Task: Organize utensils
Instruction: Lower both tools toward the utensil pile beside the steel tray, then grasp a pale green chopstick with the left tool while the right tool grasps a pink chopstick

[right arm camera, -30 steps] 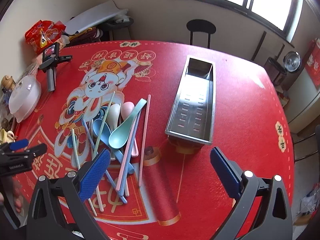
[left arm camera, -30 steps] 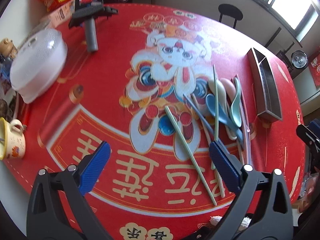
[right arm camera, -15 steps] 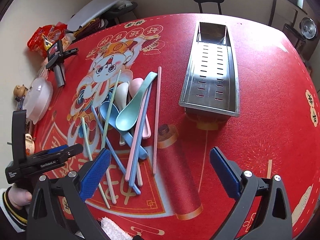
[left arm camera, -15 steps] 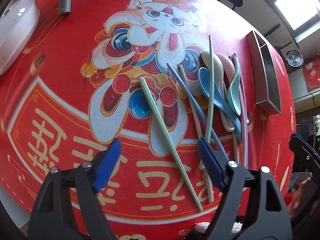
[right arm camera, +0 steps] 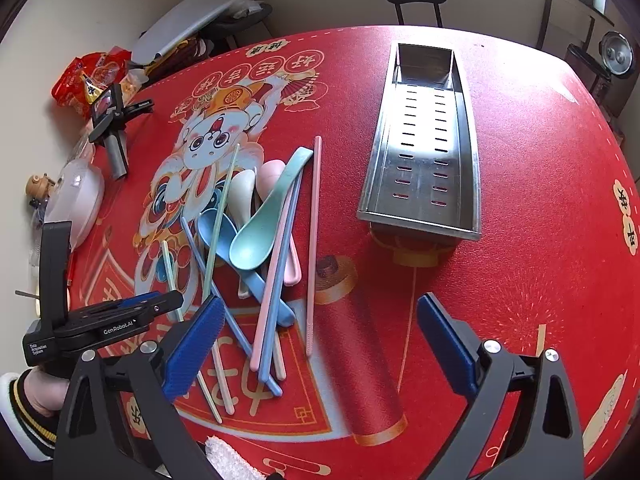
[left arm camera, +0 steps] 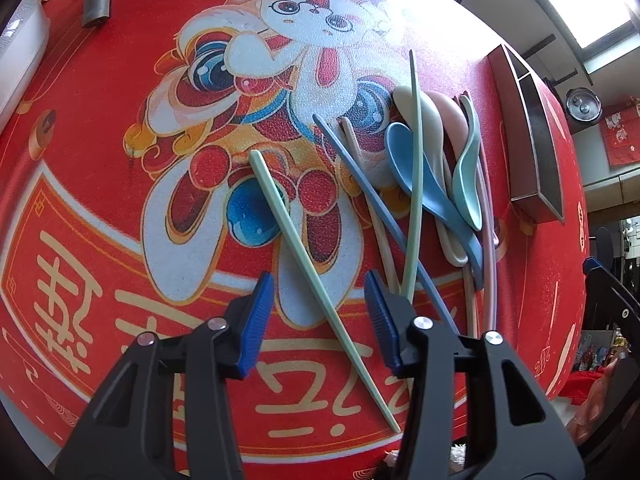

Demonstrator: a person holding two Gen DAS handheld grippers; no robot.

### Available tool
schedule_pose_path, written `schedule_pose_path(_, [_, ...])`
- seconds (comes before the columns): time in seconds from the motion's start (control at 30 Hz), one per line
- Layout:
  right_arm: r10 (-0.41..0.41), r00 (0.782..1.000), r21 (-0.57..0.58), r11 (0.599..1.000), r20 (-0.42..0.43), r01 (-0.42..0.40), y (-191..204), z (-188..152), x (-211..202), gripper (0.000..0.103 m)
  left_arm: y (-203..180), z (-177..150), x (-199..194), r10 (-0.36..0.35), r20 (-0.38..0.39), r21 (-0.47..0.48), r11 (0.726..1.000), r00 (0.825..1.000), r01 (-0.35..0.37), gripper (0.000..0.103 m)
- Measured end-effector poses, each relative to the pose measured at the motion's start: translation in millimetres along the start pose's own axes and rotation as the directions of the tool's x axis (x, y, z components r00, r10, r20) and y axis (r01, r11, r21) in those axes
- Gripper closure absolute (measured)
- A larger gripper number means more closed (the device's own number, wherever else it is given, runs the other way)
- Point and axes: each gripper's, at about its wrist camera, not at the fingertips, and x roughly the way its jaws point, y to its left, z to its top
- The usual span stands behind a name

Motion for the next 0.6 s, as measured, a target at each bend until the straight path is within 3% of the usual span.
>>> schedule_pose_path(0.03, [0.003,1.0,0.006,1.0,-0.004,-0.003,-1.2,0.1,1.2,0.013,-0.8,1.3,0.4,0.014,0.008,0.007,1.0,1.0,-0.014,0.068])
schedule_pose_path(0.1, [0.016,1.0,0.025,1.0,-0.014,-0.016,-5.3,0.2,4.1,0.019,0.9,6.6,3.8,0.011,-0.001,0.012,1.0,1.0,-0.011,0.086])
schedule_pose_path(0.13, [0.02,1.0,0.034,0.999,-0.022,-0.02,-7.4,0.1,6.1,0.024,2.4,9.7,4.8,0.018,0.004,0.012,1.0,1.0,-0.018,0.088])
schedule_pose_path(0.2, [0.021,0.999,0.038,0.999,-0.035,-0.02,-10.2,-0.1,10.3,0.035,5.8,15.9,5.7,0.008,0.017,0.024,1.0,1.0,-0.008,0.089])
schedule_pose_path(0.27, [0.015,0.999,0.02,1.0,-0.045,-0.014,-10.0,-0.1,14.9,0.056,5.6,22.2,6.7,0.017,0.036,0.052,0.998,0.999,-0.019,0.089])
schedule_pose_path(0.37, [0.013,0.998,-0.025,1.0,-0.055,-0.014,-5.6,1.5,24.4,0.078,8.0,33.7,7.0,0.04,0.064,0.071,0.996,0.997,-0.044,0.089])
schedule_pose_path(0.43, [0.003,0.999,-0.064,0.998,-0.05,-0.006,0.0,5.2,32.4,0.084,12.0,44.6,7.8,0.047,0.081,0.061,0.997,0.996,-0.052,0.089])
schedule_pose_path(0.6, [-0.015,1.0,-0.111,0.994,-0.023,0.013,14.9,22.7,56.0,0.087,18.7,63.0,9.3,0.056,0.114,0.048,0.997,0.992,-0.062,0.088])
